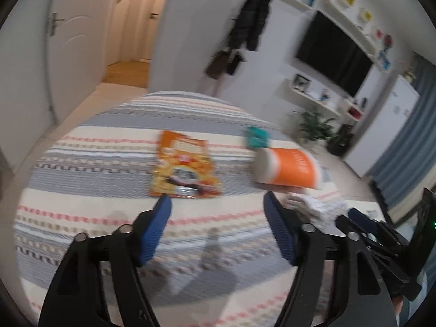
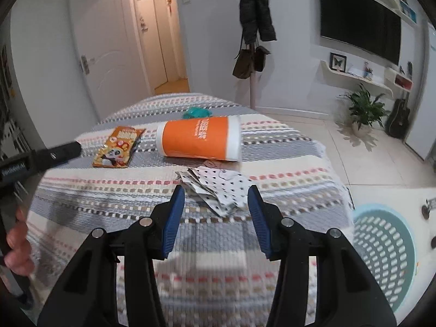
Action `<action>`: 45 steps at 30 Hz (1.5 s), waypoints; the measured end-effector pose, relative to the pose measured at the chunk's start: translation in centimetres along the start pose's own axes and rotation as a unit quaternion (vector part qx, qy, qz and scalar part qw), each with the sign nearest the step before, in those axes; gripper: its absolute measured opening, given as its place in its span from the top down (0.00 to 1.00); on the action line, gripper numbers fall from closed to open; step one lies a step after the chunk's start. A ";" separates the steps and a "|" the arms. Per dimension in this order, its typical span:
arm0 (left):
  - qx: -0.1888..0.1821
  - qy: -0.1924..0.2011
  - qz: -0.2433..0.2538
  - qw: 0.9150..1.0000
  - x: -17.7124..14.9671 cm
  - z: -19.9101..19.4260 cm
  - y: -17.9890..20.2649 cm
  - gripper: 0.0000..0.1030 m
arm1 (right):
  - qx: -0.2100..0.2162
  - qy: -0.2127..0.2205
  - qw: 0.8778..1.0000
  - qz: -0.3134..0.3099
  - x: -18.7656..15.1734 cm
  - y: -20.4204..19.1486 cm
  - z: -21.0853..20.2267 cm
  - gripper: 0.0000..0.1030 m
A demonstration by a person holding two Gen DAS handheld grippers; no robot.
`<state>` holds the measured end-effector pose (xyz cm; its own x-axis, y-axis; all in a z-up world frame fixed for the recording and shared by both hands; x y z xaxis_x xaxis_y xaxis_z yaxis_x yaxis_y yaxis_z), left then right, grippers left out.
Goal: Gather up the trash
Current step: 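Move both tools back over the bed toward the snack bag, then grasp the orange snack bag with left tool while right tool grasps white wrapper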
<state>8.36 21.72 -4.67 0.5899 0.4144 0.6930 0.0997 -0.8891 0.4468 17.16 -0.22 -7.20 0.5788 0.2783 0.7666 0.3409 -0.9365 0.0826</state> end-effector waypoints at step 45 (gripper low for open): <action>0.063 -0.028 0.052 0.996 -0.1 2.1 0.2 1.00 | 0.013 0.015 0.999 -0.046 -0.2 -2.6 2.3 0.92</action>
<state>9.97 21.07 -5.85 0.6461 0.3110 0.6970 0.1341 -0.9453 0.2975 17.89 2.67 -9.03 0.5214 0.3558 0.7756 0.4115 -0.9011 0.1366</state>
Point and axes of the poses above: each gripper's, at about its wrist camera, not at the fingertips, and z roughly the way its jaws point, y to its right, x to its top, the point moved 2 cm from there along z, roughly the way its jaws point, and after that the axes turned 15 degrees about -x, right-handed, at the moved point
